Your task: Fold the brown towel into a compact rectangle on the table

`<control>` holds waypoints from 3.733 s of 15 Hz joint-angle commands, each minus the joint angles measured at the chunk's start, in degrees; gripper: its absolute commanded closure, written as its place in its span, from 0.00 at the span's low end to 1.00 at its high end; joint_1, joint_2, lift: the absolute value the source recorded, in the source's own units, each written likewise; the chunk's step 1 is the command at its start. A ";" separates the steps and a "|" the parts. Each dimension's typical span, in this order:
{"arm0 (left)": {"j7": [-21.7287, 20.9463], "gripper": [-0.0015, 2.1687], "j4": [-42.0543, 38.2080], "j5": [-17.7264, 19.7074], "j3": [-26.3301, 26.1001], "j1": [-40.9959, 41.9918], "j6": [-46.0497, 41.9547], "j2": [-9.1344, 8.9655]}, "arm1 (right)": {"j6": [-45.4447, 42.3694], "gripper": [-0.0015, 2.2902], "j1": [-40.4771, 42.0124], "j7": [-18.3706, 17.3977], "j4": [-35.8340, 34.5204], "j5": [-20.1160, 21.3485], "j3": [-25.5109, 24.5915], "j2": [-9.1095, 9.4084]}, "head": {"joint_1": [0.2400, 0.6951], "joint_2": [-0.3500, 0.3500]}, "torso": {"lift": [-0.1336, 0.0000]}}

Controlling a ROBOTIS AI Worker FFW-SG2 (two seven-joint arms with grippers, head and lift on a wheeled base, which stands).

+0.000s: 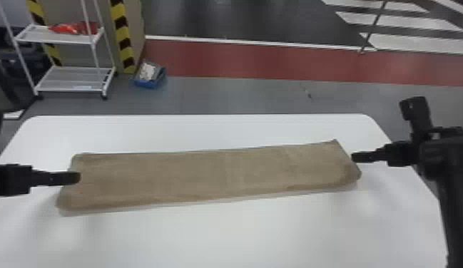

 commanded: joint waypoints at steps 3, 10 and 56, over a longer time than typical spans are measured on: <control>1.83 0.07 2.09 1.38 0.30 -1.85 7.25 0.03 | -1.13 0.06 0.48 0.00 0.03 0.32 -0.29 0.00 | 1.00 0.34 | 0.07; 3.77 0.07 6.75 2.08 -1.63 -3.61 7.95 -0.06 | -1.48 0.06 0.83 0.00 0.03 0.40 -0.38 -0.09 | 1.00 0.33 | 0.07; 11.94 0.99 -24.63 7.97 -33.62 -0.45 26.30 -7.77 | -1.65 0.06 5.49 1.50 -3.05 -2.76 -5.12 -3.25 | 1.00 0.00 | 0.07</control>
